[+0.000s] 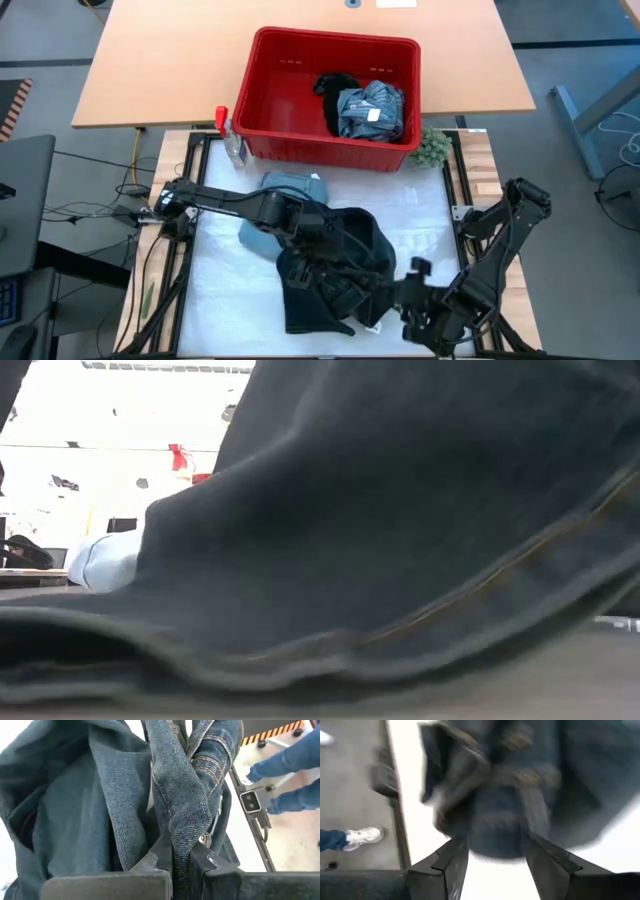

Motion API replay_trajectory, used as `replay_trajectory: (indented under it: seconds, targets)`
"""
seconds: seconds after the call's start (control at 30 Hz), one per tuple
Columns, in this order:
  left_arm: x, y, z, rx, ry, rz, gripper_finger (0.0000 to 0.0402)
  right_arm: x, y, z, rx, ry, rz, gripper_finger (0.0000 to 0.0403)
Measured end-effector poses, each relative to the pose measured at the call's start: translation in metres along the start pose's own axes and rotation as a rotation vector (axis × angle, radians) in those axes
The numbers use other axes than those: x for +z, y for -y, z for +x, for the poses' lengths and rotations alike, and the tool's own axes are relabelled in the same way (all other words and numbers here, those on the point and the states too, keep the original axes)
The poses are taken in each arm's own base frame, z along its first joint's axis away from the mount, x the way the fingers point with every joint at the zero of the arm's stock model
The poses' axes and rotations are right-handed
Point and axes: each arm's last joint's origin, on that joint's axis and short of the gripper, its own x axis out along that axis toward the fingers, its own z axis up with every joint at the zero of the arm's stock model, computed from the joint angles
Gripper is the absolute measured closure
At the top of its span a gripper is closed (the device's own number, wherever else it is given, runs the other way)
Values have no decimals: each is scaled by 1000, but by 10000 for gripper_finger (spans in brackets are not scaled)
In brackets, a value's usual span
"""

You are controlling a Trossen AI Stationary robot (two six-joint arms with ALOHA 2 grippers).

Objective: Fold laundry
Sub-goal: Fold the black pants from the red laundry bin

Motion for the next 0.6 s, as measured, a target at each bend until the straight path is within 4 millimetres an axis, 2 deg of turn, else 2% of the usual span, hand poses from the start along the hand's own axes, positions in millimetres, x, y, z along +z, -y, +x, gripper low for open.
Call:
replay_trajectory:
  seconds: [0.07, 0.17, 0.27, 0.37, 0.47, 0.6]
  targets:
    - [-1, 5, 2, 25, -18, 11, 401, -10, 0, -6, -18, -55, 74, 194]
    - [-2, 12, 3, 87, -18, 35, 401, -39, -9, -15, -19, -11, 176, 204]
    - [-2, 17, -3, 113, -5, 42, 401, -71, -13, -19, -19, 100, 325, 209]
    - [-1, 20, -7, 139, 12, 48, 401, -92, -14, -17, 23, 283, 493, 210]
    - [1, 25, -11, 169, 50, 64, 401, -101, -13, -10, 77, 430, 595, 206]
    - [6, 30, -13, 161, 106, 74, 401, -100, -12, -1, 79, 472, 616, 200]
